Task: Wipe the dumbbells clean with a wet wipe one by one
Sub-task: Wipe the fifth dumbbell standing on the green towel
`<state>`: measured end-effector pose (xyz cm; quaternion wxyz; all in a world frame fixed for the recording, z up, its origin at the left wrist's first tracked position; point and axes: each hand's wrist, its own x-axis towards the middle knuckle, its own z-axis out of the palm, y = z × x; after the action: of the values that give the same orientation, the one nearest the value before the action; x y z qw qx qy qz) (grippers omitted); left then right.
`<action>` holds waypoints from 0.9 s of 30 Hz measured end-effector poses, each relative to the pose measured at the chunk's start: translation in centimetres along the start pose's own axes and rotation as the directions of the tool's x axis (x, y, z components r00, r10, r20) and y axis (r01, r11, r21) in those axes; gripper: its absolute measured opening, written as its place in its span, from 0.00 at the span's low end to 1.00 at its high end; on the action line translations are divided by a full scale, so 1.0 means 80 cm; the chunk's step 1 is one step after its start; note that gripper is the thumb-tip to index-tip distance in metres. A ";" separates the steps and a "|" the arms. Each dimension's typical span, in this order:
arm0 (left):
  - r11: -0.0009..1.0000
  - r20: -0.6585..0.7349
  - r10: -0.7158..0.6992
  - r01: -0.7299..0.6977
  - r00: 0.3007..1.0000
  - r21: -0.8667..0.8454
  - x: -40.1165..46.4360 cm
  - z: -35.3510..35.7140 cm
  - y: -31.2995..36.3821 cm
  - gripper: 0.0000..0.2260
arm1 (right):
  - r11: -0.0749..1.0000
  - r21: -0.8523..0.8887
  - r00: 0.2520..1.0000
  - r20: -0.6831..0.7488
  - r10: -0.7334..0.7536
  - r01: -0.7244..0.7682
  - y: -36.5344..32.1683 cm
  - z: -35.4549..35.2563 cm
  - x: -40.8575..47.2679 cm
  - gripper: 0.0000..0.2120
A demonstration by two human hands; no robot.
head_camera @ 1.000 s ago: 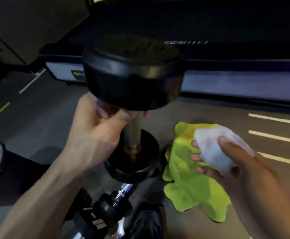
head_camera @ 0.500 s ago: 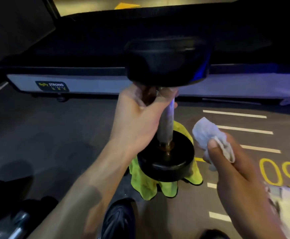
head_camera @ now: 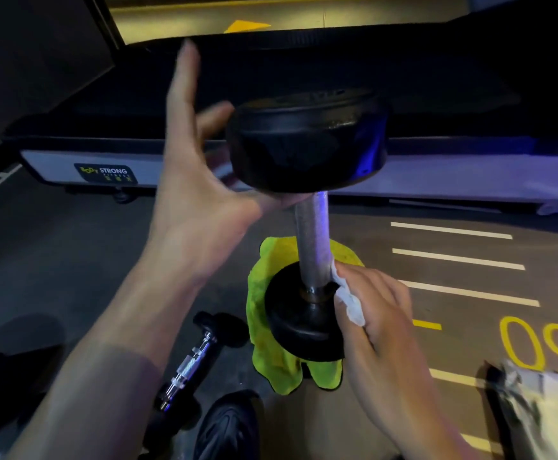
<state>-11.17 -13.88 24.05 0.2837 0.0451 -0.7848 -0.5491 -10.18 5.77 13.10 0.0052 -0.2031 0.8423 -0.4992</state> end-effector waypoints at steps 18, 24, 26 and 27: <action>0.884 0.326 0.253 -0.354 0.911 0.305 0.042 -0.011 0.051 0.26 | 0.941 0.273 0.949 0.294 0.113 -0.197 -0.031 -0.044 0.006 0.21; 0.916 0.454 0.075 -0.241 0.888 0.322 0.057 -0.029 0.078 0.20 | 0.986 -0.110 0.803 0.572 0.166 -0.125 -0.041 -0.080 0.034 0.28; 0.928 0.462 0.027 -0.194 0.887 0.318 0.054 -0.032 0.083 0.19 | 0.937 -0.337 0.781 0.609 0.141 0.094 -0.054 -0.093 0.047 0.21; 0.934 0.469 0.010 -0.176 0.883 0.311 0.054 -0.034 0.083 0.18 | 0.902 -0.388 0.762 0.637 0.114 0.189 -0.063 -0.098 0.052 0.17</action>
<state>-11.82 -15.18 32.30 0.1037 -0.0754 -0.9145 -0.3836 -14.00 8.78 22.07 0.2396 -0.3754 0.8727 -0.2002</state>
